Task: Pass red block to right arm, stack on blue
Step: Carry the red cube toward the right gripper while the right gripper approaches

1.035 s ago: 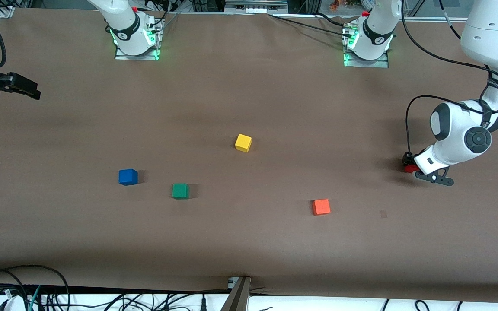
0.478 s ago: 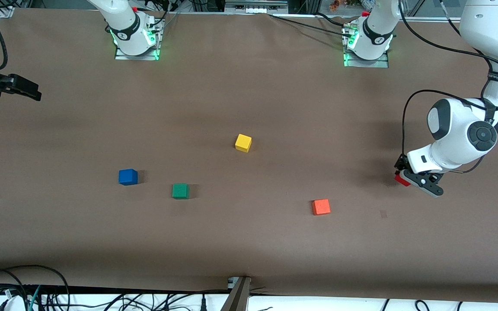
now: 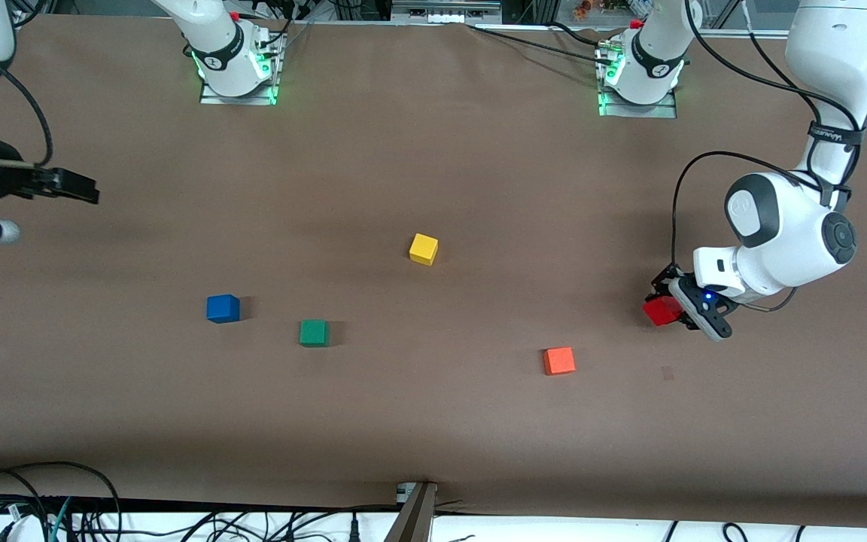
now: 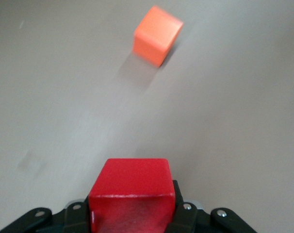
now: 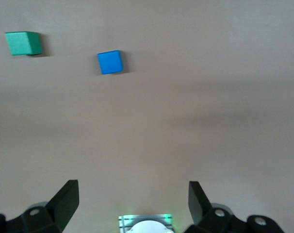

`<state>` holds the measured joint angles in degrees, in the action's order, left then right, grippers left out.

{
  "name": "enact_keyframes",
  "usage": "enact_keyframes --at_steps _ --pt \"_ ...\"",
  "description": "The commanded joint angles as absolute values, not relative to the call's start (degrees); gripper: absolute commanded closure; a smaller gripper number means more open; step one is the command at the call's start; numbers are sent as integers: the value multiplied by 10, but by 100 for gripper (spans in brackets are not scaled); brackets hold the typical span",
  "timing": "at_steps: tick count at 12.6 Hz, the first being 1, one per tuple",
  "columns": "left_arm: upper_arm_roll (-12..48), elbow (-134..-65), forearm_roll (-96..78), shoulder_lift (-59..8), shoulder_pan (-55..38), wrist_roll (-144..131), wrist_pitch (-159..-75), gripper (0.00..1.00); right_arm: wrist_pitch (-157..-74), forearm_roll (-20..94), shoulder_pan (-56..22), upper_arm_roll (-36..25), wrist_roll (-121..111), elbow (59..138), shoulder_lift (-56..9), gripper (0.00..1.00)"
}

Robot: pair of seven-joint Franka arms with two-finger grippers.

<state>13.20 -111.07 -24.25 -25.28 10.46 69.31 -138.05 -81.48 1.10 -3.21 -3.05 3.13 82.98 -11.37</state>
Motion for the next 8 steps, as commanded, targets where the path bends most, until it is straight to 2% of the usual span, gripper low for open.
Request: enact_keyframes --at_steps 1,5,8 --pt "161 -1097 -355 -264 113 804 -1364 100 -817 90 -26 -32 22 829 -131 0" --pt "195 -1094 -507 -272 112 910 -1323 100 -817 232 -22 -34 23 830 -172 0" --pt "207 -1037 -560 -300 106 954 -1226 100 -812 327 -25 -33 22 833 -200 0"
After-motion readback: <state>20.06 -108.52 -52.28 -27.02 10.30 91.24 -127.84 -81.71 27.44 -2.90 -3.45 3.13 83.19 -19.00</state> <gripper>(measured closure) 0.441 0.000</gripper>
